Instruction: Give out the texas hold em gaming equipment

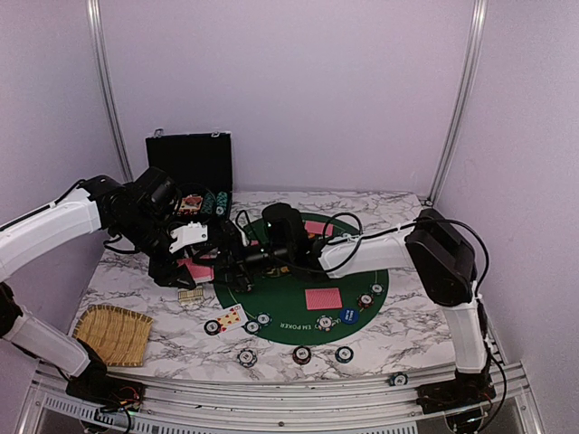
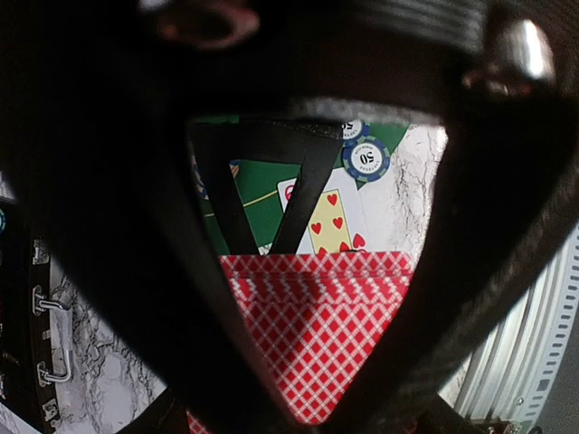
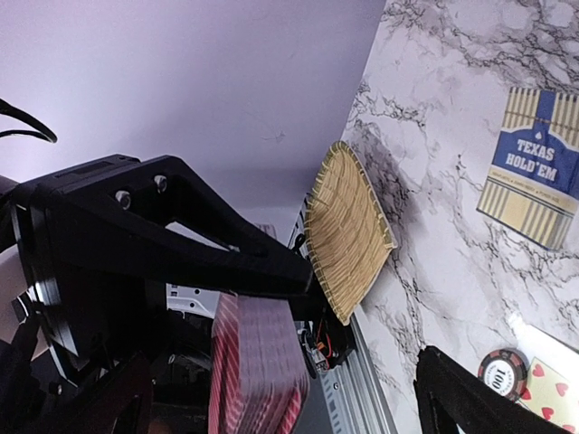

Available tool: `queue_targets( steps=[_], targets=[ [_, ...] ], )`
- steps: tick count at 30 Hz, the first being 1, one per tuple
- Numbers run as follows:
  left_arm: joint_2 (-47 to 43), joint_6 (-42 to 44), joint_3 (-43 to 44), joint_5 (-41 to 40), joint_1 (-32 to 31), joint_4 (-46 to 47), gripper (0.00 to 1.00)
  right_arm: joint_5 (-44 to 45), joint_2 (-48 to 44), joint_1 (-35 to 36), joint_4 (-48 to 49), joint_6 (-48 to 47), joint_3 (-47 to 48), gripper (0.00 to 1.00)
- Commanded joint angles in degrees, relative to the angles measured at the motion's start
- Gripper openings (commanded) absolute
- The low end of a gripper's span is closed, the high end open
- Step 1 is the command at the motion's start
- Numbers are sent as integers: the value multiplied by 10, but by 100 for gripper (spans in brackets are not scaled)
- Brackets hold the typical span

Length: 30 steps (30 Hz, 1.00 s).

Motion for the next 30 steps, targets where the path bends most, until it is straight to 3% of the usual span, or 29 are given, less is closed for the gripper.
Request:
queue_targets(
  steps=[1, 8, 16, 30],
  targets=[
    [5, -5, 18, 4, 1, 10, 0, -12, 28, 14, 14, 12, 45, 99],
    [-1, -4, 20, 2, 1, 10, 0, -19, 67, 20, -7, 16, 84, 99],
    [-8, -4, 19, 3, 1, 9, 0, -17, 86, 17, -17, 26, 98, 84],
    [-14, 0, 17, -1, 1, 10, 0, -10, 21, -13, -11, 8, -6, 75]
  ],
)
